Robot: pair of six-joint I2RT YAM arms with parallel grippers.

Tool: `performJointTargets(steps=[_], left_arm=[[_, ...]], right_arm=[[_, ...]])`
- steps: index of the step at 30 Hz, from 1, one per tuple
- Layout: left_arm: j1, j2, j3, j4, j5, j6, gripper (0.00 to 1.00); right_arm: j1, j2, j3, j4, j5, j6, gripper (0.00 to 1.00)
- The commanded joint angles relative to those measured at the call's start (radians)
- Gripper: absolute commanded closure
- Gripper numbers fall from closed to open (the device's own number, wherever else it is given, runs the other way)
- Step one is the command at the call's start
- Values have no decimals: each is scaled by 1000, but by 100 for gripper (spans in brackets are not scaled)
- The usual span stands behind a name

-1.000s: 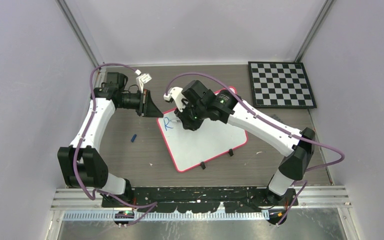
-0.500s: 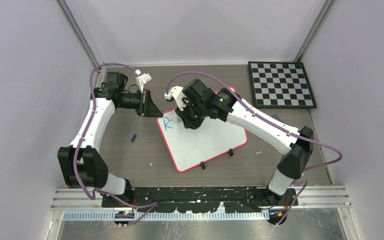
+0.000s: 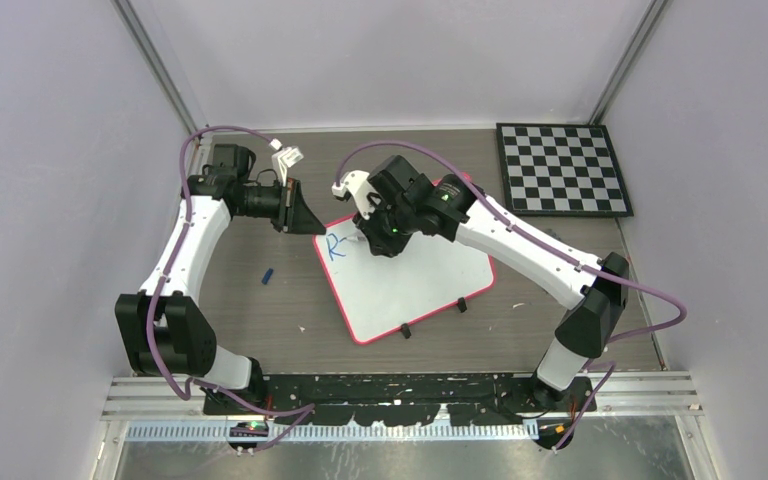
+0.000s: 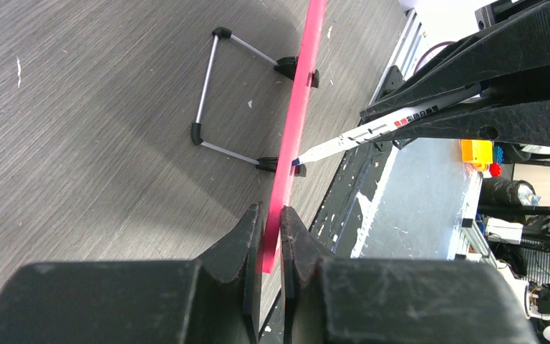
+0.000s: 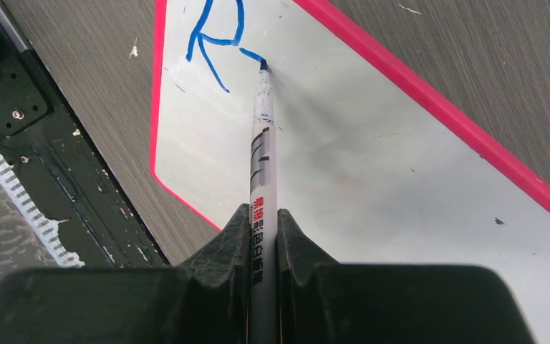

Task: Write a sentence on the whiteboard

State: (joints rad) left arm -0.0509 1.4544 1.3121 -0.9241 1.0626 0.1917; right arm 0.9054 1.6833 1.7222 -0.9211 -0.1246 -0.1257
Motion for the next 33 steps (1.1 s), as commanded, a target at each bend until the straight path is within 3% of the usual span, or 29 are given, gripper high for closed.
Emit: performJointTargets(steps=[1, 14, 33], left_arm=[[-10, -20, 9, -13, 10, -3, 100], [-13, -25, 8, -15, 8, -3, 100], [-16, -30, 5, -15, 9, 0, 100]], right_arm=[[0, -16, -11, -3, 0, -1, 100], [6, -35, -58, -24, -4, -18, 100], [9, 10, 124, -37, -6, -8, 100]])
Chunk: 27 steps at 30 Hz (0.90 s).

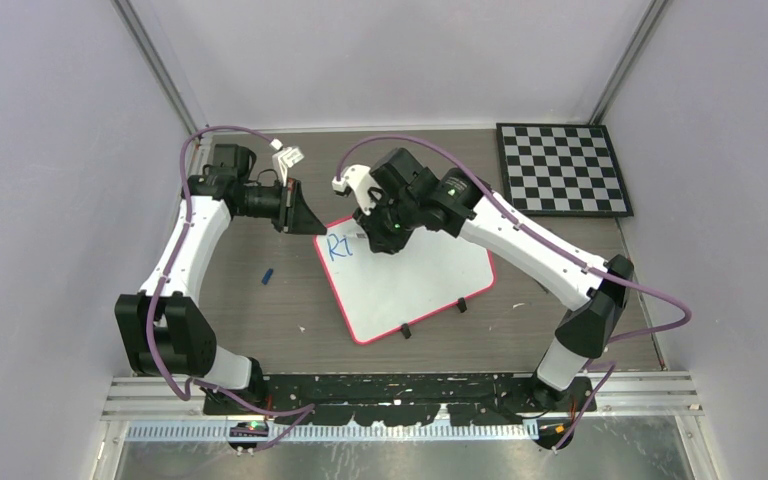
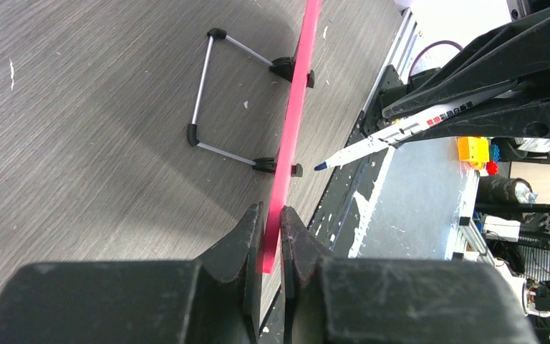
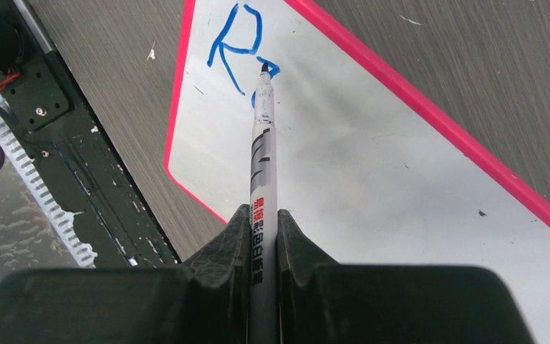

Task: Write a sentence on the whiteboard

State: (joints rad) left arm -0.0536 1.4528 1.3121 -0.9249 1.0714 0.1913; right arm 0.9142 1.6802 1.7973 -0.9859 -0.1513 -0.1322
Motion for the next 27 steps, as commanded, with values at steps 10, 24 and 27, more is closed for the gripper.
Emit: performJointTargets(steps=[10, 24, 27], left_arm=[[-13, -32, -1, -13, -2, 6, 100], [-13, -36, 0, -14, -2, 7, 100], [-12, -37, -2, -14, -2, 6, 100]], right_arm=[[-2, 51, 33, 40, 56, -13, 100], [-2, -69, -30, 51, 32, 10, 100], [-3, -75, -61, 54, 48, 7, 100]])
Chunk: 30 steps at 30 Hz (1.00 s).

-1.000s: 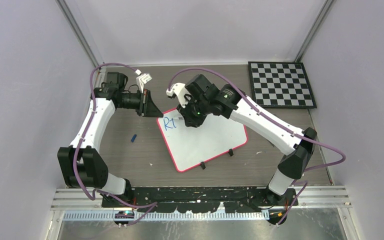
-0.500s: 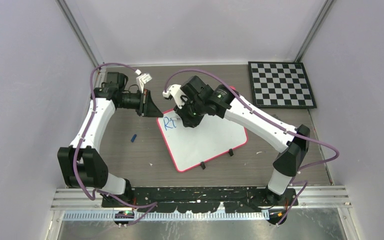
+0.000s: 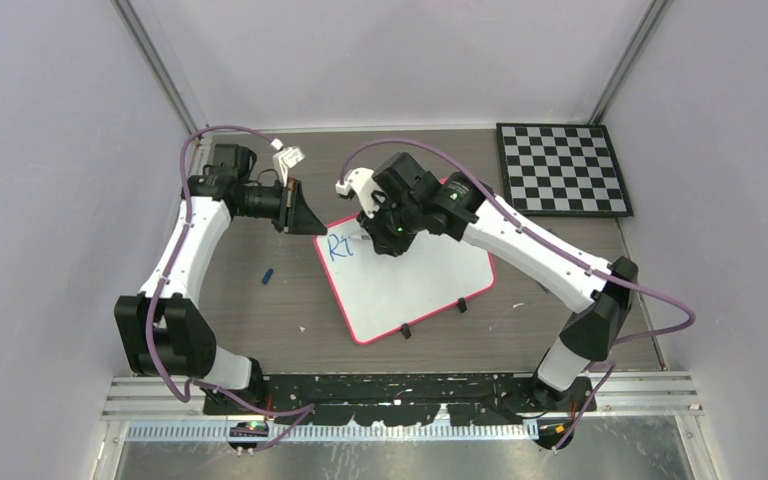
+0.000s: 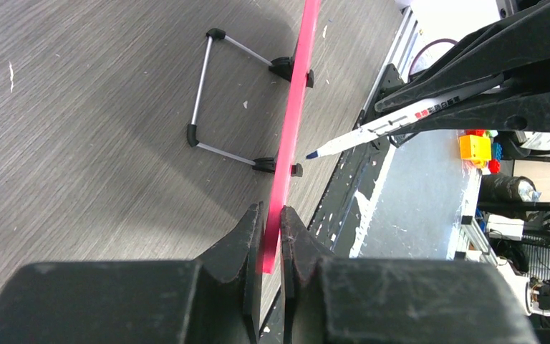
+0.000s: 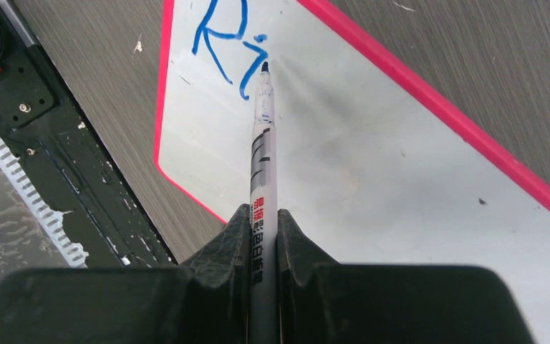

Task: Write a sentence on the whiteboard

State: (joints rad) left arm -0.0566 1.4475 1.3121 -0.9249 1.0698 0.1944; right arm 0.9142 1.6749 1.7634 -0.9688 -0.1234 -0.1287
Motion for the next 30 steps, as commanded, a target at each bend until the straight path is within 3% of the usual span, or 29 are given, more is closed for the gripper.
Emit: performJointTargets(steps=[1, 30], left_arm=[[-9, -32, -2, -14, 0, 3, 100], [-9, -36, -1, -8, 1, -3, 100]], right_arm=[[-2, -70, -34, 38, 26, 2, 100], [-3, 0, -2, 49, 63, 3, 100]])
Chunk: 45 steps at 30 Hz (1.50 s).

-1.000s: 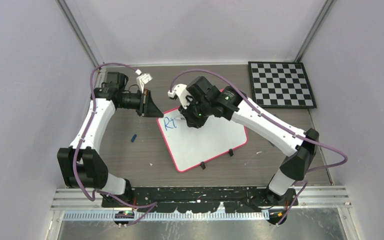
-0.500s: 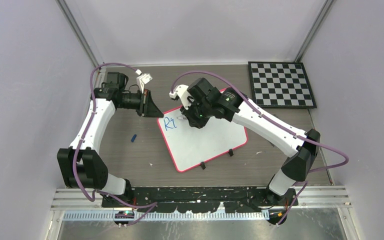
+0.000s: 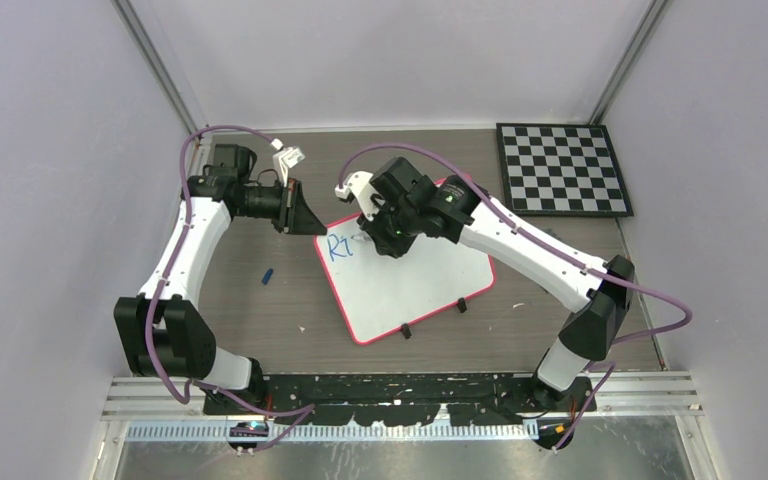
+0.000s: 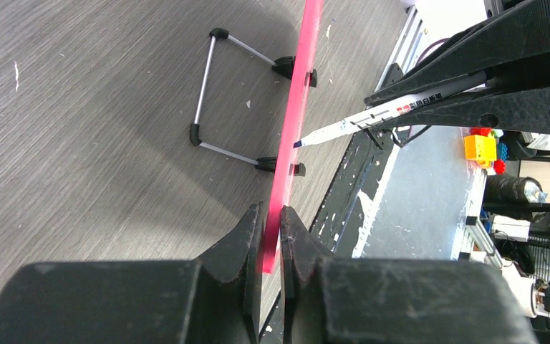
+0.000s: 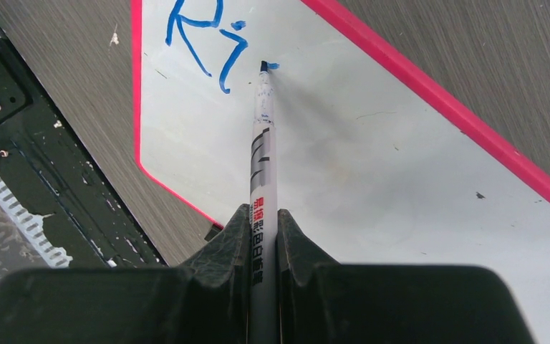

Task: Write a sentence on the whiteboard

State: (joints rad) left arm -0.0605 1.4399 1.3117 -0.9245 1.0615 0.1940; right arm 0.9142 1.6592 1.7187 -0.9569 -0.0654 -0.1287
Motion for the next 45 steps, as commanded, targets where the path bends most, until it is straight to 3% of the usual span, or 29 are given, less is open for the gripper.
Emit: performJointTargets(steps=[1, 45], left_arm=[[-5, -30, -1, -8, 9, -2, 100], [-7, -23, 1, -10, 2, -5, 100]], right_arm=[[-4, 17, 43, 38, 3, 3, 100], [-21, -55, -93, 21, -2, -22, 100]])
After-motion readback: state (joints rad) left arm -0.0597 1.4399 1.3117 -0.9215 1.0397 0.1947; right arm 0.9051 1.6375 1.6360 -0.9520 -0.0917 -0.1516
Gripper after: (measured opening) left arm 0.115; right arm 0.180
